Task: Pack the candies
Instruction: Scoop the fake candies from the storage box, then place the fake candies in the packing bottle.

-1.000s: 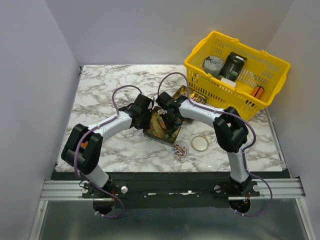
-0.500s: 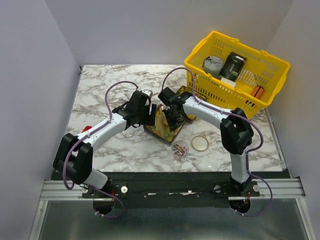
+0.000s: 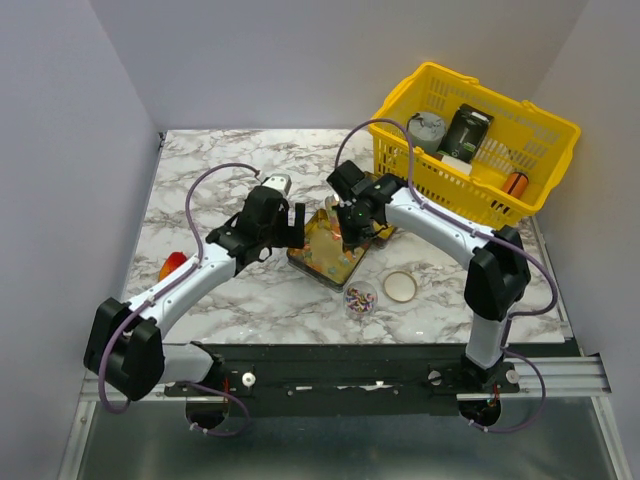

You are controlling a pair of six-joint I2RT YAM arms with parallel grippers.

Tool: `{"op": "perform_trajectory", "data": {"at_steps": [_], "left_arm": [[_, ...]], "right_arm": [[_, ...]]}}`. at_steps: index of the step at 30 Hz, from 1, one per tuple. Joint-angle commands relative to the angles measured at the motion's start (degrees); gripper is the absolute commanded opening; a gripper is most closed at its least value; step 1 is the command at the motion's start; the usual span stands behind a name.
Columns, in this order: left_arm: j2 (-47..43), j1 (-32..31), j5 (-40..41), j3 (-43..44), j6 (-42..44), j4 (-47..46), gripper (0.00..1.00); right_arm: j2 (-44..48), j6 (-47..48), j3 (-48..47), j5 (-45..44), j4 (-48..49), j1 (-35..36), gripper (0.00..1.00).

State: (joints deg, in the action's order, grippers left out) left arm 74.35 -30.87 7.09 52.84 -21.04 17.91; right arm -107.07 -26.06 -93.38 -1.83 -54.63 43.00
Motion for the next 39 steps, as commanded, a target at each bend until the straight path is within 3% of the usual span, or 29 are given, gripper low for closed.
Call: {"op": "perform_trajectory", "data": {"at_steps": [1,14,22,31,39], "left_arm": [[-4.6,-0.2,4.7,-3.0,-0.3,-4.5,0.99],[-8.7,-0.2,6.2,-4.1,0.3,-5.8,0.99],[-8.0,-0.2,5.0,-3.0,0.0,-5.5,0.99],[-5.9,-0.1,6.4,-5.1,-1.6,-9.6,0.99],[-5.4,0.0,7.2,-7.3,-1.7,-11.8,0.99]], "right_arm": [[4.1,-1.0,-0.1,-1.3,-2.3,-0.2,0.01],[13.3,-2.7,4.9,0.0,-8.2,-0.1,0.01],[22.1,-1.8,14.4,1.6,-11.1,0.3,0.01],[31.3,-0.3,20.9,11.3,-15.9,4.3,0.01],[35.3,-1.2,28.9,23.5,-13.9,5.2,0.01]]}}
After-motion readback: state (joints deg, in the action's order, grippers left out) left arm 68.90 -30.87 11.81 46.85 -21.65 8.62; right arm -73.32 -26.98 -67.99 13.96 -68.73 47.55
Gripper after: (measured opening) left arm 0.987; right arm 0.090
